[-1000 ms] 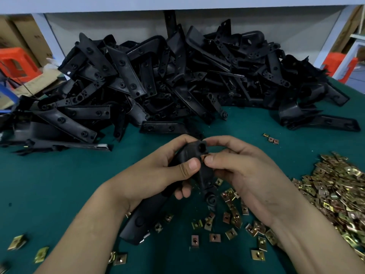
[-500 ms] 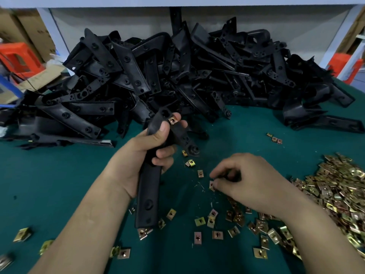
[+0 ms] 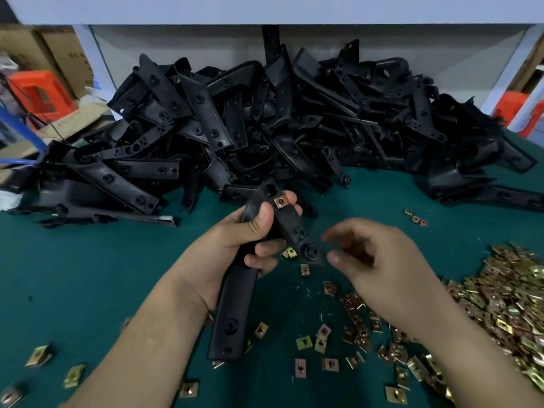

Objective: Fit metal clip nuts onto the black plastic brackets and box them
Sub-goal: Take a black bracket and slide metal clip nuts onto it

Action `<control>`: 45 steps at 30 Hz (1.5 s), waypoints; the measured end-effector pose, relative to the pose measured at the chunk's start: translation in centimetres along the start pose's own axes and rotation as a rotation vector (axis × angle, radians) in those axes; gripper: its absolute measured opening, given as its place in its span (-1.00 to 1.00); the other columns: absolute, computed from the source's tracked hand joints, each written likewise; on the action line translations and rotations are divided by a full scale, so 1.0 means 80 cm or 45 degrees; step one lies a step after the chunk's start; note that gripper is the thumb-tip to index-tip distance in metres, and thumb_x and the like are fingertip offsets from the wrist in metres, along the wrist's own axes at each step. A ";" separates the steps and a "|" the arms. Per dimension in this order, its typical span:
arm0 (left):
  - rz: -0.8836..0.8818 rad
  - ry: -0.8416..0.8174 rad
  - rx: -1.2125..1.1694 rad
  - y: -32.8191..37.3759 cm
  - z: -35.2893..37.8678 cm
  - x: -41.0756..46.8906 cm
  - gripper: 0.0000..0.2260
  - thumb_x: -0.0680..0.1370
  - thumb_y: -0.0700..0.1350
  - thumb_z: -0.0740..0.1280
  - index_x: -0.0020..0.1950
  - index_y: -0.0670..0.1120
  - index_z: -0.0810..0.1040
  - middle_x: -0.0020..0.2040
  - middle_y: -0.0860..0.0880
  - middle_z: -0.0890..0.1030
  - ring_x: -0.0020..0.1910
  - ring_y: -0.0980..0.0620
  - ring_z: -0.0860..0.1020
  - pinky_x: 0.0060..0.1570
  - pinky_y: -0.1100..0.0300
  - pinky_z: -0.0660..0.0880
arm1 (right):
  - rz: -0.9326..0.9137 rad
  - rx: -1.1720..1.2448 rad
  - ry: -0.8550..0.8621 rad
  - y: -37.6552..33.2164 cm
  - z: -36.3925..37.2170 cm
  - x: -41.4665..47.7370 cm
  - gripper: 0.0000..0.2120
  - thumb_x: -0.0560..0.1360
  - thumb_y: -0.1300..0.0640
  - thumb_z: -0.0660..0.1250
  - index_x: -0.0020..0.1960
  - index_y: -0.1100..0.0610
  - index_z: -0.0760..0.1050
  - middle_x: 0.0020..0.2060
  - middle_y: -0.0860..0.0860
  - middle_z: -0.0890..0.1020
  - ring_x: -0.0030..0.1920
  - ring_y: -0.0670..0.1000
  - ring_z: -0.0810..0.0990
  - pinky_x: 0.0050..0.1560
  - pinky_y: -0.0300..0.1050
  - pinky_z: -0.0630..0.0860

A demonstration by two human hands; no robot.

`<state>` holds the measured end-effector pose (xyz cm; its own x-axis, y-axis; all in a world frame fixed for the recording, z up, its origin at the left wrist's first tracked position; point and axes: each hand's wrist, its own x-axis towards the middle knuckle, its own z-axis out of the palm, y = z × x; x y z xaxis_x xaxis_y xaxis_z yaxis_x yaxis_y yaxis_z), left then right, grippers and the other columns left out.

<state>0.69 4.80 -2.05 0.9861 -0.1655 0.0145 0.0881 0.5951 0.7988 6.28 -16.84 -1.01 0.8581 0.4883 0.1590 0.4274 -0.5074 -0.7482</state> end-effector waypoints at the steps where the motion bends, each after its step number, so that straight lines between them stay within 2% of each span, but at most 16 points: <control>1: 0.009 0.001 0.000 -0.001 -0.001 0.000 -0.62 0.35 -0.02 0.64 0.13 -0.04 0.72 0.04 0.05 0.67 -0.44 0.21 0.41 -0.49 0.42 0.37 | -0.015 0.135 0.055 -0.004 0.000 0.001 -0.76 0.54 0.20 0.43 0.02 -0.16 0.62 -0.10 -0.18 0.66 -0.05 -0.22 0.61 -0.06 -0.41 0.50; 5: -0.069 0.014 0.116 -0.003 0.001 0.001 -0.60 0.39 -0.01 0.62 0.20 -0.03 0.70 -0.14 0.07 0.57 -0.44 0.22 0.38 -0.49 0.43 0.36 | -0.029 0.608 0.079 -0.020 0.001 -0.003 -0.77 0.55 0.16 0.39 0.01 -0.17 0.69 -0.10 -0.14 0.70 -0.08 -0.23 0.63 -0.03 -0.43 0.49; 8: -0.145 0.003 0.230 -0.006 0.007 0.003 -0.63 0.53 -0.06 0.49 0.29 -0.15 0.56 -0.20 0.03 0.46 -0.44 0.20 0.37 -0.48 0.40 0.34 | 0.066 0.816 -0.070 -0.024 0.003 -0.003 -0.81 0.44 -0.06 0.40 0.03 -0.15 0.70 -0.20 -0.11 0.68 -0.18 -0.20 0.58 -0.07 -0.33 0.54; 11: -0.191 -0.068 0.300 -0.007 0.011 0.003 -0.73 0.54 -0.09 0.42 0.22 -0.08 0.53 -0.20 0.01 0.50 -0.44 0.17 0.41 -0.49 0.37 0.37 | 0.164 0.921 -0.186 -0.022 0.004 -0.002 -0.72 0.35 -0.11 0.43 0.00 -0.04 0.72 -0.24 -0.14 0.65 -0.21 -0.20 0.55 -0.10 -0.26 0.54; 15: -0.247 -0.125 0.361 -0.011 0.013 0.003 -0.78 0.54 -0.08 0.44 0.15 -0.07 0.54 -0.18 0.01 0.56 -0.43 0.14 0.45 -0.48 0.35 0.40 | 0.237 0.935 -0.281 -0.019 -0.002 -0.002 -0.72 0.38 -0.04 0.44 -0.03 0.11 0.71 -0.23 -0.02 0.65 -0.25 -0.15 0.52 -0.15 -0.25 0.49; 18: -0.332 -0.125 0.338 -0.012 0.013 0.003 -0.78 0.55 -0.08 0.47 0.14 -0.07 0.54 -0.16 -0.03 0.56 -0.44 0.13 0.46 -0.49 0.34 0.41 | 0.227 0.814 -0.365 -0.016 -0.009 -0.001 -0.73 0.42 0.01 0.41 -0.01 0.18 0.69 -0.07 0.16 0.71 -0.08 0.07 0.62 0.13 -0.02 0.54; 20: -0.391 -0.140 0.332 -0.010 0.013 0.002 -0.80 0.54 -0.09 0.46 0.12 -0.06 0.57 -0.13 -0.06 0.54 -0.43 0.12 0.46 -0.50 0.34 0.41 | 0.201 0.727 -0.409 -0.016 -0.016 -0.001 -0.73 0.41 0.04 0.41 0.00 0.19 0.70 -0.02 0.19 0.71 0.06 0.16 0.67 0.23 0.05 0.54; 22: -0.434 -0.166 0.336 -0.010 0.013 0.001 -0.84 0.56 -0.10 0.44 0.12 -0.06 0.58 -0.12 -0.07 0.54 -0.43 0.12 0.45 -0.51 0.35 0.40 | 0.193 0.673 -0.467 -0.016 -0.021 -0.002 -0.73 0.41 0.05 0.41 0.02 0.18 0.69 -0.03 0.16 0.72 0.09 0.17 0.66 0.21 -0.02 0.56; 24: -0.455 -0.172 0.343 -0.011 0.015 0.001 -0.87 0.58 -0.11 0.42 0.11 -0.06 0.58 -0.12 -0.06 0.55 -0.43 0.12 0.44 -0.51 0.35 0.40 | 0.197 0.625 -0.494 -0.016 -0.023 -0.002 -0.73 0.39 0.04 0.43 0.01 0.16 0.70 -0.05 0.15 0.73 0.02 0.12 0.68 0.13 -0.11 0.57; 27: -0.417 -0.125 0.380 -0.011 0.020 0.001 -0.86 0.52 -0.08 0.46 0.06 -0.04 0.62 -0.13 -0.07 0.54 -0.42 0.11 0.45 -0.50 0.35 0.40 | 0.249 0.680 -0.424 -0.015 -0.019 -0.001 -0.73 0.30 -0.01 0.48 -0.09 0.14 0.71 -0.14 0.14 0.71 -0.14 0.03 0.63 -0.01 -0.12 0.55; 29: -0.363 -0.076 0.373 -0.012 0.023 0.001 -0.81 0.48 -0.05 0.48 0.07 -0.04 0.64 -0.15 -0.07 0.56 -0.40 0.10 0.48 -0.49 0.34 0.42 | 0.311 0.808 -0.383 -0.016 -0.012 -0.001 -0.73 0.25 -0.03 0.52 -0.13 0.11 0.71 -0.18 0.12 0.66 -0.15 0.05 0.56 -0.02 -0.08 0.51; 31: -0.303 -0.027 0.336 -0.011 0.026 0.002 -0.78 0.48 -0.05 0.47 0.10 -0.05 0.65 -0.17 -0.05 0.59 -0.37 0.08 0.52 -0.48 0.34 0.45 | 0.342 0.960 -0.335 -0.018 -0.007 0.000 -0.68 0.22 -0.05 0.54 -0.09 0.09 0.73 -0.15 0.12 0.66 -0.17 0.04 0.54 -0.03 -0.12 0.51; 33: -0.258 0.073 0.235 -0.008 0.028 0.002 -0.80 0.51 -0.05 0.46 0.10 -0.06 0.64 -0.14 -0.07 0.62 -0.31 0.07 0.57 -0.47 0.34 0.49 | 0.349 1.088 -0.230 -0.018 -0.005 0.001 -0.64 0.21 -0.04 0.54 -0.02 0.04 0.73 -0.16 0.04 0.67 -0.21 -0.07 0.56 -0.10 -0.27 0.56; 37: -0.221 0.290 -0.056 0.005 0.020 0.002 -0.79 0.48 -0.01 0.44 0.07 -0.03 0.59 -0.11 -0.07 0.63 -0.27 0.06 0.60 -0.47 0.35 0.52 | 0.399 1.212 0.052 -0.010 -0.004 0.004 -0.65 0.22 0.10 0.51 0.00 0.10 0.68 -0.12 0.06 0.68 -0.15 -0.08 0.62 -0.07 -0.25 0.59; 41: -0.210 0.298 -0.166 0.009 0.013 0.000 -0.79 0.46 0.01 0.51 0.01 -0.04 0.60 -0.10 -0.08 0.64 -0.25 0.05 0.60 -0.48 0.35 0.52 | 0.383 1.122 0.026 -0.012 0.006 0.002 -0.65 0.23 0.13 0.50 0.01 0.10 0.65 -0.06 0.02 0.73 0.02 0.01 0.70 0.10 -0.17 0.62; 45: -0.176 0.204 -0.158 0.012 0.010 -0.002 -0.52 0.32 -0.02 0.66 0.14 -0.06 0.58 -0.03 -0.09 0.63 -0.22 0.07 0.60 -0.44 0.35 0.54 | 0.379 1.092 -0.004 -0.012 0.012 0.000 -0.68 0.14 0.00 0.57 -0.15 0.10 0.71 -0.18 0.04 0.72 -0.11 -0.01 0.70 0.03 -0.19 0.62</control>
<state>0.50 4.74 -0.81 0.9723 -0.1311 -0.1935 0.2308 0.6691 0.7064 5.62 -15.64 -0.91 0.8979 0.4240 -0.1180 -0.1713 0.0895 -0.9811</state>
